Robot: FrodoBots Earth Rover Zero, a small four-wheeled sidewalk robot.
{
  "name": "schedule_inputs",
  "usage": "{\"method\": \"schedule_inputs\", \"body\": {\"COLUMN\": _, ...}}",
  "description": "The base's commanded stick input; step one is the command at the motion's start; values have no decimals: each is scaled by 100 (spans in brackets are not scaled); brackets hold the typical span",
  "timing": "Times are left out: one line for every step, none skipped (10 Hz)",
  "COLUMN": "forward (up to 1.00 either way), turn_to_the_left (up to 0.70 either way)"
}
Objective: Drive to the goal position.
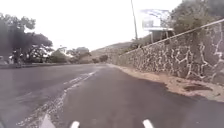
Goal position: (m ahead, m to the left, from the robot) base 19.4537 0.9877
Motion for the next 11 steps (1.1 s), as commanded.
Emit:
{"method": "schedule_inputs", "body": {"forward": 50, "turn_to_the_left": 0}}
{"method": "schedule_inputs", "body": {"forward": 50, "turn_to_the_left": 0}}
{"method": "schedule_inputs", "body": {"forward": 50, "turn_to_the_left": 0}}
{"method": "schedule_inputs", "body": {"forward": 50, "turn_to_the_left": 0}}
{"method": "schedule_inputs", "body": {"forward": 50, "turn_to_the_left": 0}}
{"method": "schedule_inputs", "body": {"forward": 50, "turn_to_the_left": 0}}
{"method": "schedule_inputs", "body": {"forward": 50, "turn_to_the_left": 0}}
{"method": "schedule_inputs", "body": {"forward": 50, "turn_to_the_left": 0}}
{"method": "schedule_inputs", "body": {"forward": 50, "turn_to_the_left": 0}}
{"method": "schedule_inputs", "body": {"forward": 50, "turn_to_the_left": 0}}
{"method": "schedule_inputs", "body": {"forward": 50, "turn_to_the_left": 0}}
